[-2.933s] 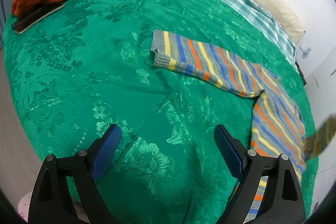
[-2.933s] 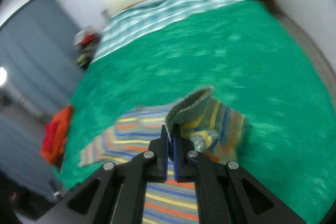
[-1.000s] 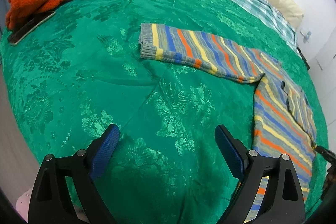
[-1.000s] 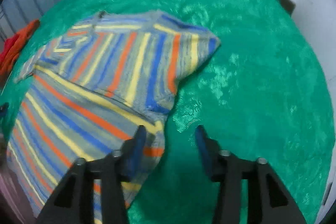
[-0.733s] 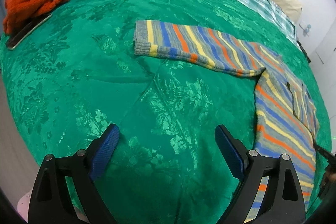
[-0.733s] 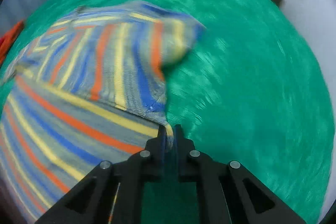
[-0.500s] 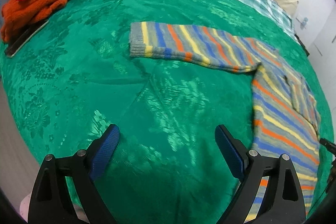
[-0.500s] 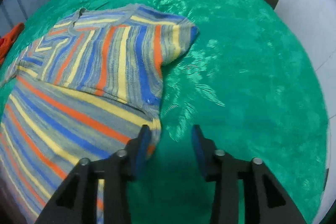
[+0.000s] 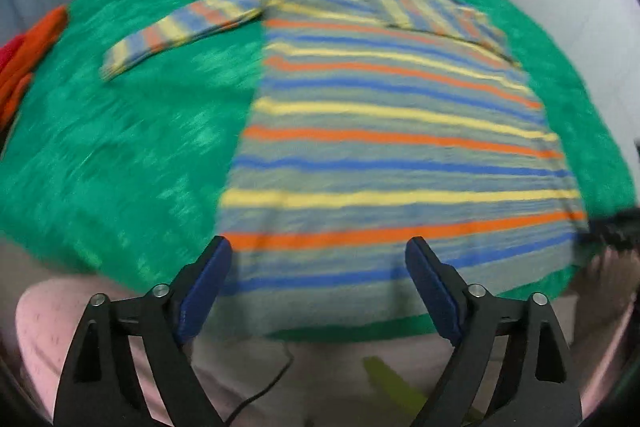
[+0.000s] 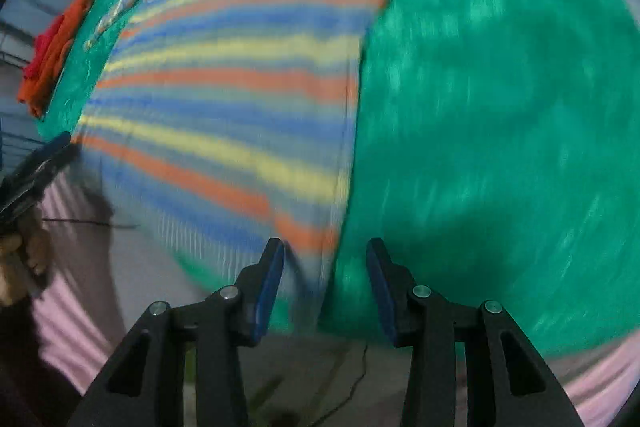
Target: Fold small clothes
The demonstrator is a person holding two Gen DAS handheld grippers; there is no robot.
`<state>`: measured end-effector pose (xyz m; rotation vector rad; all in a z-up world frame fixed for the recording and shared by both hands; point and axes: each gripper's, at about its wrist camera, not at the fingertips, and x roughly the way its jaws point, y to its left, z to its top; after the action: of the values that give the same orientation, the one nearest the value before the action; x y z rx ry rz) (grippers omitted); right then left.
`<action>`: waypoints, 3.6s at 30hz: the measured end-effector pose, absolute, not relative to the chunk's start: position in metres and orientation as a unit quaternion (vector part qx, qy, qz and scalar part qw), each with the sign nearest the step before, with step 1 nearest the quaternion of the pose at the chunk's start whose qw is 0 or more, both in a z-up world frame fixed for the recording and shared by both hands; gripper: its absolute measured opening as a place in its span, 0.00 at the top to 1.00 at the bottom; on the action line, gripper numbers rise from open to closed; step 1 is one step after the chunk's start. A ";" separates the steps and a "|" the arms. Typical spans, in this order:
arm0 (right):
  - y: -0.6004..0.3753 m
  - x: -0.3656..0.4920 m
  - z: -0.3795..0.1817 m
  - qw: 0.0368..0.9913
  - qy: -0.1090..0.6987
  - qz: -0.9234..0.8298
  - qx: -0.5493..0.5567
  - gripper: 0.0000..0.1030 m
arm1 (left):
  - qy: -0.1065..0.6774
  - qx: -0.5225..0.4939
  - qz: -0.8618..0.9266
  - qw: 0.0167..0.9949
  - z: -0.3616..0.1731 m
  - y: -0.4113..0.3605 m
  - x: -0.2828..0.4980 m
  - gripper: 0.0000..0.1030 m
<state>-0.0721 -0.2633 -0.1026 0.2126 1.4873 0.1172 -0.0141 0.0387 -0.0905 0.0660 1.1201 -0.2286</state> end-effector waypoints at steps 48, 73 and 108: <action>-0.213 -0.069 -0.034 0.863 0.492 0.060 0.097 0.45 | 0.386 0.053 -0.276 0.879 0.052 -0.096 0.222 0.40; -0.239 -0.040 -0.034 0.871 0.480 0.031 0.095 0.45 | 0.552 0.032 -0.074 0.830 -0.133 0.008 0.250 0.93; -0.183 -0.092 -0.127 0.779 0.623 -0.054 -0.044 0.16 | 0.572 0.104 -0.128 0.804 -0.131 -0.013 -0.050 0.27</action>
<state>-0.0919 -0.1826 -0.1270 -0.0947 1.3474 -0.1176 -0.0502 -0.0125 -0.1315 0.2233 1.2243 -0.2733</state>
